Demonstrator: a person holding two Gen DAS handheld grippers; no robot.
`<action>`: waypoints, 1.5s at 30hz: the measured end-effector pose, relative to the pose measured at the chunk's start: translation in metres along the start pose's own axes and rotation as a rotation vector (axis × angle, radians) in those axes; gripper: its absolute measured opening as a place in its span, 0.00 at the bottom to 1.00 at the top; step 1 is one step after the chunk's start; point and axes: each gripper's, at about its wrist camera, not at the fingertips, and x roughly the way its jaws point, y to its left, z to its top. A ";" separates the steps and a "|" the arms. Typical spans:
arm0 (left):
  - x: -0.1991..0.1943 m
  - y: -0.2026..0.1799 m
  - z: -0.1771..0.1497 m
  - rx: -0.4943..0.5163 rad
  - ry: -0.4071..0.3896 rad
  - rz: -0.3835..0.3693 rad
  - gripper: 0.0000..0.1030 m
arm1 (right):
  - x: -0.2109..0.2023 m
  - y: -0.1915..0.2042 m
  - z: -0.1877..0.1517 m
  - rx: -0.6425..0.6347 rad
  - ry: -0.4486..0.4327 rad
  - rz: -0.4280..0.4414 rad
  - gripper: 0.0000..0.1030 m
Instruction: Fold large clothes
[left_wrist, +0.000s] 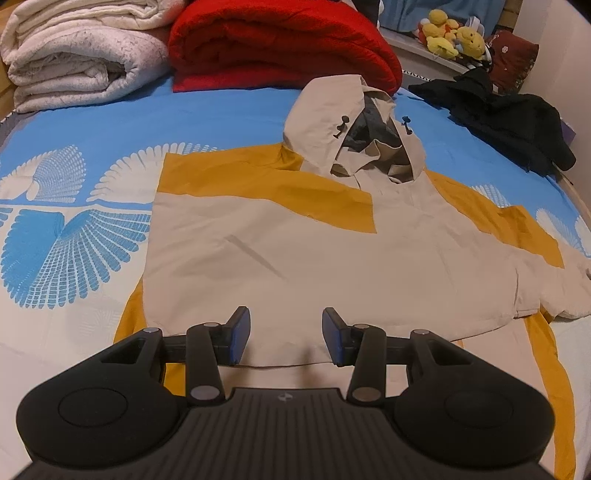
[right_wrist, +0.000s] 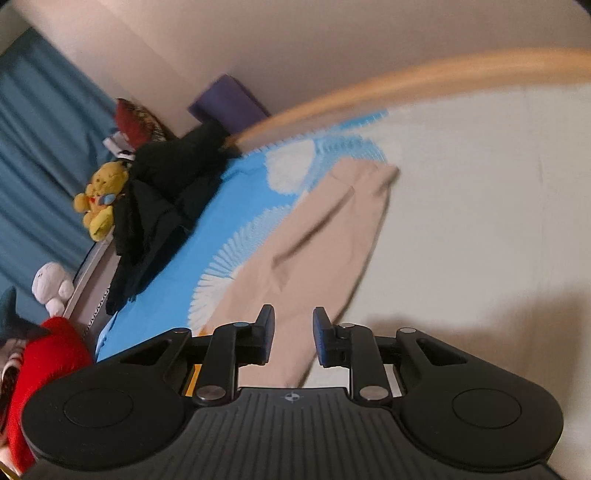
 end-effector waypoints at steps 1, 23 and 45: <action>0.001 -0.001 0.000 0.004 0.002 -0.001 0.46 | 0.009 -0.007 -0.001 0.018 0.013 -0.010 0.29; 0.011 0.007 0.000 0.044 0.011 0.042 0.46 | 0.117 -0.009 0.029 -0.077 -0.092 -0.196 0.09; -0.038 0.079 0.030 -0.203 -0.077 0.015 0.46 | -0.101 0.299 -0.230 -0.802 0.168 0.682 0.07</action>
